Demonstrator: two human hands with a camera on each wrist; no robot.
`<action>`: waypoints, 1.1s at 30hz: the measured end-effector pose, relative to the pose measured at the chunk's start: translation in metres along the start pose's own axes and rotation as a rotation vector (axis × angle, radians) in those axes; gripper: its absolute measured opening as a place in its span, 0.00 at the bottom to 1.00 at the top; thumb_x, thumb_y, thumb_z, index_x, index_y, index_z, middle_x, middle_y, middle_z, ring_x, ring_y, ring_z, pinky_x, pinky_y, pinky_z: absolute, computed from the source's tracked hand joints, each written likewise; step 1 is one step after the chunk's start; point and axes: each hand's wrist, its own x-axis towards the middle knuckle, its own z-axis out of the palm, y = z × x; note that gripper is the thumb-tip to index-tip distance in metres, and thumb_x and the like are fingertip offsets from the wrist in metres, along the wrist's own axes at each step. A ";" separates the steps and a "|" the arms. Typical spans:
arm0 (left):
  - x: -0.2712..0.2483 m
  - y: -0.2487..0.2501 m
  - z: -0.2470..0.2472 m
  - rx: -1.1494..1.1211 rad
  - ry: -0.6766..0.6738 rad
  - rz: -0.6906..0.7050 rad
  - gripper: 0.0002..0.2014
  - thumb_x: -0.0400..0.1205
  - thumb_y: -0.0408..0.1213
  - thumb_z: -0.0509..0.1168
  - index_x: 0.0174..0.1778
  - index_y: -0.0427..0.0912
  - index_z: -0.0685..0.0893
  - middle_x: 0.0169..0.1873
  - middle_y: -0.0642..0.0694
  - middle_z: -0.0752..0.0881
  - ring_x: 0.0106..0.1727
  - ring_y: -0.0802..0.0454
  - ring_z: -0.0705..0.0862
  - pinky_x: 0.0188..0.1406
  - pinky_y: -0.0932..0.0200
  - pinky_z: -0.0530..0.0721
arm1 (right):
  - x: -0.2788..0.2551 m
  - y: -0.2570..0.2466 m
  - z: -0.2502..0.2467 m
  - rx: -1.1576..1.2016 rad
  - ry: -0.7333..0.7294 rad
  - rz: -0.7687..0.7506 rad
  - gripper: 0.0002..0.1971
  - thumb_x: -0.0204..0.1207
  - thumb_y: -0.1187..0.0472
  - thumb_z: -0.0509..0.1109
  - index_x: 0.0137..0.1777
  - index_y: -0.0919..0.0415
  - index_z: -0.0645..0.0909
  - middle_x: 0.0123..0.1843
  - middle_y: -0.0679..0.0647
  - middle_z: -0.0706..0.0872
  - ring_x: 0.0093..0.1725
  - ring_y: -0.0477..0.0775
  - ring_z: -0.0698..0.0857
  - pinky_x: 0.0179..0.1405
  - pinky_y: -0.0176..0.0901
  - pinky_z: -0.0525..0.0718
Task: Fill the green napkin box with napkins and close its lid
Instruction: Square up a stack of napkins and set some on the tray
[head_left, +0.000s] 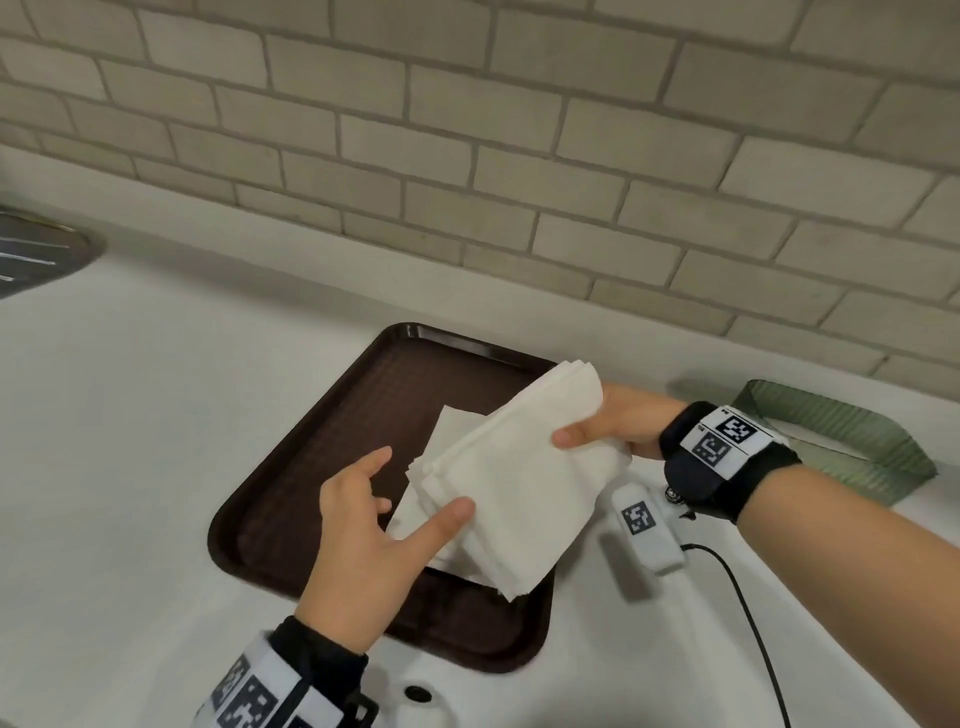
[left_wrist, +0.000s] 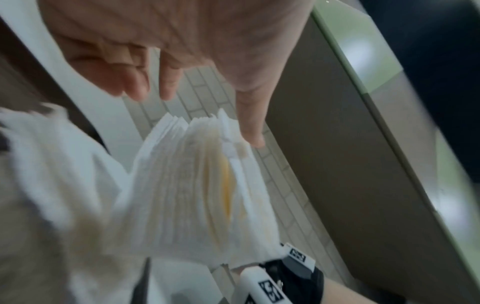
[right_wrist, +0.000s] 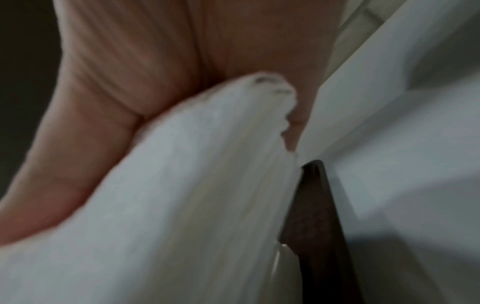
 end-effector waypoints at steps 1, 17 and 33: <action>-0.001 0.004 0.003 -0.029 -0.031 0.025 0.51 0.55 0.66 0.71 0.74 0.56 0.63 0.66 0.58 0.66 0.57 0.68 0.74 0.42 0.73 0.75 | -0.010 0.005 -0.001 0.038 0.010 -0.026 0.30 0.45 0.59 0.89 0.51 0.55 0.86 0.50 0.51 0.92 0.49 0.48 0.91 0.45 0.38 0.88; -0.034 0.029 0.149 -0.240 -0.651 -0.033 0.50 0.37 0.53 0.86 0.58 0.47 0.82 0.52 0.50 0.90 0.55 0.54 0.88 0.49 0.58 0.87 | -0.212 0.120 -0.025 0.271 0.449 -0.207 0.26 0.51 0.63 0.83 0.53 0.53 0.87 0.56 0.57 0.90 0.56 0.55 0.89 0.53 0.45 0.86; -0.091 0.036 0.279 -0.025 -0.648 0.164 0.26 0.68 0.40 0.76 0.62 0.50 0.79 0.57 0.62 0.86 0.59 0.67 0.83 0.55 0.76 0.78 | -0.315 0.222 -0.045 0.375 0.615 -0.168 0.25 0.68 0.71 0.78 0.66 0.61 0.81 0.61 0.55 0.88 0.62 0.56 0.86 0.64 0.53 0.83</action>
